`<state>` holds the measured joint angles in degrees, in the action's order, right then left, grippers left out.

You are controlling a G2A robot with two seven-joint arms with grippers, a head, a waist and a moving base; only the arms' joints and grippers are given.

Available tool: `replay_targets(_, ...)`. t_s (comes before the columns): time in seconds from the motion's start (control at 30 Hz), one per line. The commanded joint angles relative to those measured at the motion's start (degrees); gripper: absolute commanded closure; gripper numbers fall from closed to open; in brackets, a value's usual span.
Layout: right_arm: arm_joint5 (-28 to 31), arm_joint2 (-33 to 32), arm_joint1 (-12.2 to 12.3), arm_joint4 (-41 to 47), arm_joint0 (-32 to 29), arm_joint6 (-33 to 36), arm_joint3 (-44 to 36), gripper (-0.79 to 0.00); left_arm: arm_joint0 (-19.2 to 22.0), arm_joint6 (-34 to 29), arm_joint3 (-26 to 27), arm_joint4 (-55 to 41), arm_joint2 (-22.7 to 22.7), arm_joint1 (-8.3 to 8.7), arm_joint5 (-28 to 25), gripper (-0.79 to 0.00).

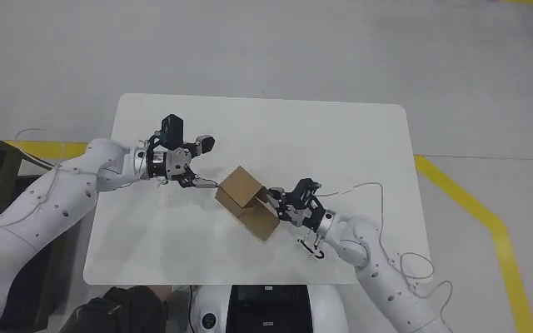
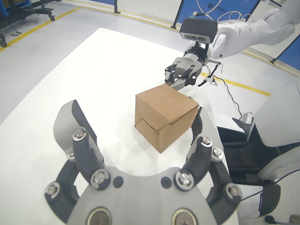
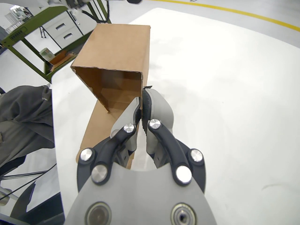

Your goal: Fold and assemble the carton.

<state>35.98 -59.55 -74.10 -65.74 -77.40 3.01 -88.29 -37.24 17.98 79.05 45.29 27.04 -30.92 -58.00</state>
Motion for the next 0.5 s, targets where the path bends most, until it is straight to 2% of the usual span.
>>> replay_targets(0.0,0.4,-0.7,0.2,0.8,0.0,1.2,-1.8,0.0,-0.3,0.8,0.8,1.5,0.5,0.11,0.0,-0.785)
replay_targets(0.17,2.0,-2.5,0.7,4.5,0.5,4.9,-5.0,0.0,-1.4,3.6,3.0,4.4,1.8,1.16,0.0,-0.785)
replay_targets(0.4,2.7,-3.8,1.2,6.6,1.6,9.6,-9.8,0.0,-1.8,5.5,6.6,6.8,1.4,4.01,0.0,-0.785)
replay_targets(0.47,2.7,-4.0,1.3,6.5,2.1,10.5,-10.6,0.0,-1.8,5.5,6.6,6.8,1.4,4.01,0.0,-0.785)
